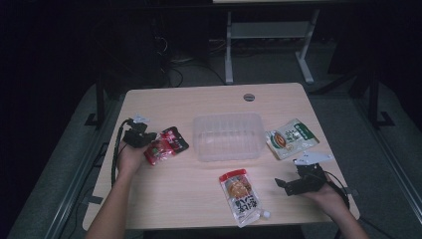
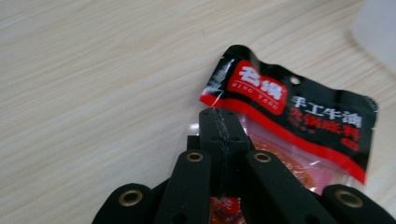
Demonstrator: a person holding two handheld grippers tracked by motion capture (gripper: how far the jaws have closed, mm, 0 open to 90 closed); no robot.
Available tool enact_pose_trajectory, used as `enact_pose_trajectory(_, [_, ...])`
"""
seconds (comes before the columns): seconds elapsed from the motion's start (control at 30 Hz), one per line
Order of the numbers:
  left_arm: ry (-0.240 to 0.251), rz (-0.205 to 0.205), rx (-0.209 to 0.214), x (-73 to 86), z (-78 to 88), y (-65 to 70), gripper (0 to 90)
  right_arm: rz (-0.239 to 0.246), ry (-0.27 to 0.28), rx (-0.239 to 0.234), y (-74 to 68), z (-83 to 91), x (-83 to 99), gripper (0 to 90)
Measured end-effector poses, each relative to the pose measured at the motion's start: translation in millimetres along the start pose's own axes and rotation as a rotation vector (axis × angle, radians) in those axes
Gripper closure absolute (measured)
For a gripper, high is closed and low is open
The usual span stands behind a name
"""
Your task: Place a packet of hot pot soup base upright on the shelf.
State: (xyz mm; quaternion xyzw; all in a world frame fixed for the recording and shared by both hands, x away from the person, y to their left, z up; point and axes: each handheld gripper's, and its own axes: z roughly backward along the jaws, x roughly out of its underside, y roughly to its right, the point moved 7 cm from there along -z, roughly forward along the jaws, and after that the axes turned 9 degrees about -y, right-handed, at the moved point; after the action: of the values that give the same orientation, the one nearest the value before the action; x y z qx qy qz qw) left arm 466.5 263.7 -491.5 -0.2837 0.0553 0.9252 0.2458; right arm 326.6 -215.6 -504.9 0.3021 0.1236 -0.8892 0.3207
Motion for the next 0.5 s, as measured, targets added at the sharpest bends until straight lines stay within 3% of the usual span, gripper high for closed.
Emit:
enact_pose_trajectory(0.1, [-0.016, -0.013, -0.021, 3.5, -2.6, -2.9, 89.9, -0.003, 0.001, -0.003, -0.5, 0.0, 0.0, 0.9])
enact_pose_trajectory(0.2, [-0.024, -0.007, -0.010, 5.6, -4.6, -4.7, 89.9, 0.000, 0.003, -0.004, -0.5, 0.3, -0.2, 0.9])
enact_pose_trajectory(0.5, [-0.060, -0.044, 0.015, 8.8, -4.3, 2.8, 89.9, 0.002, 0.010, -0.002, -0.3, 2.0, -0.4, 0.9])
